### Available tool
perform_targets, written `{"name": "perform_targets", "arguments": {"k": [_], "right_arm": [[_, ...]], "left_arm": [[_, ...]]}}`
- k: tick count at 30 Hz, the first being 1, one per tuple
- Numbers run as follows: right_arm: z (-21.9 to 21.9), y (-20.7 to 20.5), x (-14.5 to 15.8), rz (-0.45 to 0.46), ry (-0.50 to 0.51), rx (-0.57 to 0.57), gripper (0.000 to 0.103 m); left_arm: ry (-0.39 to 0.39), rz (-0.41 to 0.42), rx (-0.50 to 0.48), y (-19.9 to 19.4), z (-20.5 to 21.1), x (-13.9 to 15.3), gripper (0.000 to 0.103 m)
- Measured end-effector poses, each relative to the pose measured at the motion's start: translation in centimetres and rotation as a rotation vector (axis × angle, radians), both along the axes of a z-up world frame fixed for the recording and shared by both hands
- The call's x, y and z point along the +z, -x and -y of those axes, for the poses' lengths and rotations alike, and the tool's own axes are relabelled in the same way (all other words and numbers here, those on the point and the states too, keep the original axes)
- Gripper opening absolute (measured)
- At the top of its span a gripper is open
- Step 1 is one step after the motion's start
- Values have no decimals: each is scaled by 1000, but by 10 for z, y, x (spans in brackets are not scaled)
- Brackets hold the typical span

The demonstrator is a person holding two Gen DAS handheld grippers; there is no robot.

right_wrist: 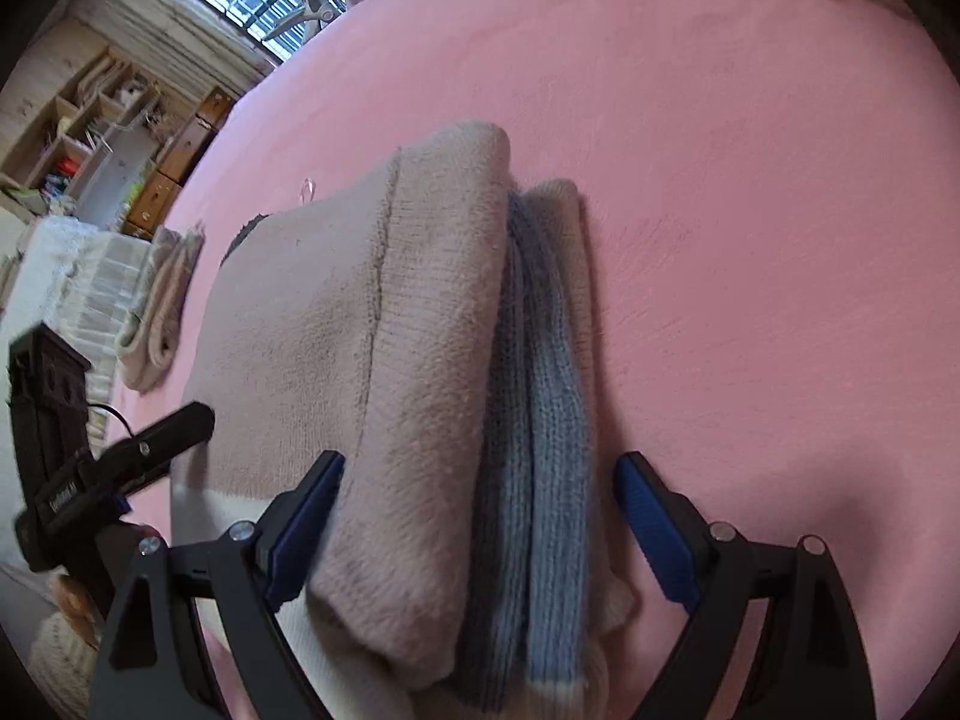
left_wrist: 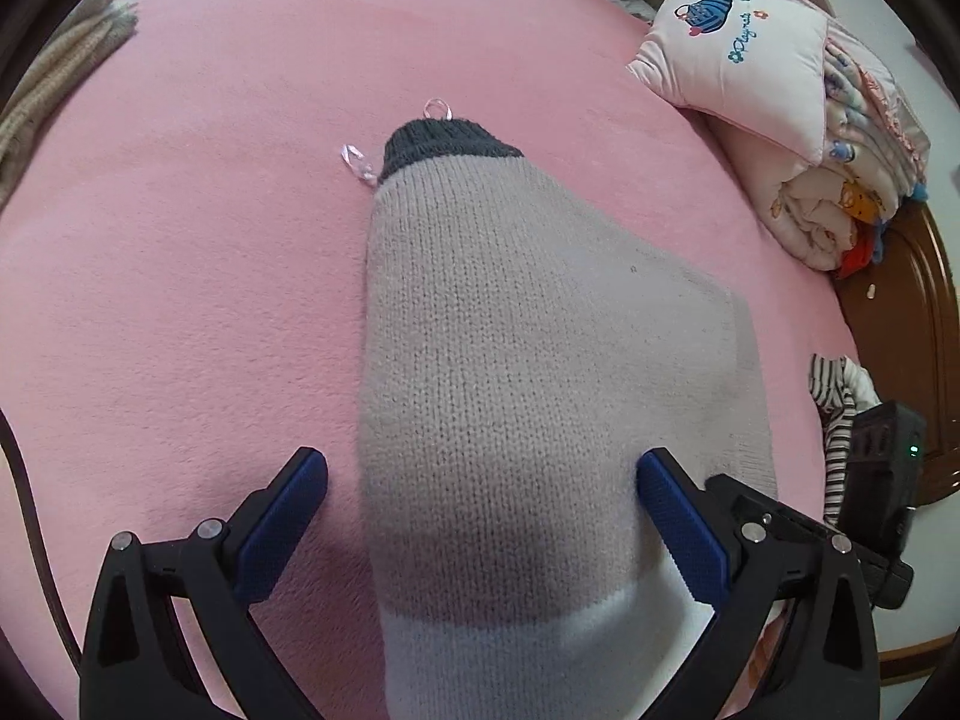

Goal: Fold small clothes
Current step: 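Grasp the sweater bundle with both tools and lift it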

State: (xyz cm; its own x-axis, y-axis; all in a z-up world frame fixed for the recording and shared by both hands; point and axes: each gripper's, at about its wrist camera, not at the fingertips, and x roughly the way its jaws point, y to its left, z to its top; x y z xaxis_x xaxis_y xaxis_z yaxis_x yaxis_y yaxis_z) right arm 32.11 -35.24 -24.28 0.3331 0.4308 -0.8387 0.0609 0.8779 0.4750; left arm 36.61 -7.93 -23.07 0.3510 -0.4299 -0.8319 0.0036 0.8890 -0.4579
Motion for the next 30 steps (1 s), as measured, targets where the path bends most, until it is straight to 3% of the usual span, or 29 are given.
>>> {"name": "perform_targets", "arguments": {"k": [3,6,10,13,17,23,30], "right_arm": [[1,-1,-3,4,-35,1,89],[6,0,-7,-6,-75,-5,80],[4,-1,-9,-3,-93,-6,69],[1,2,-5,14,-75,1,58],[-12,9,6,60,0,-11,51],[-21,18,20,101,66,-36,46],[-45,48,56,157,96,7,43]], "left_arm": [[50,-18,-7,-1,-3,-10,103],[69,-21,-24,1,-2,-16,102],[70,3,-83,-1,6,-18,88],[3,32,-112,1,15,-14,79],[-48,41,-103,3,22,-5,75],[-119,96,-120,15,31,16,62],[-176,135,-149,42,28,54,59]]}}
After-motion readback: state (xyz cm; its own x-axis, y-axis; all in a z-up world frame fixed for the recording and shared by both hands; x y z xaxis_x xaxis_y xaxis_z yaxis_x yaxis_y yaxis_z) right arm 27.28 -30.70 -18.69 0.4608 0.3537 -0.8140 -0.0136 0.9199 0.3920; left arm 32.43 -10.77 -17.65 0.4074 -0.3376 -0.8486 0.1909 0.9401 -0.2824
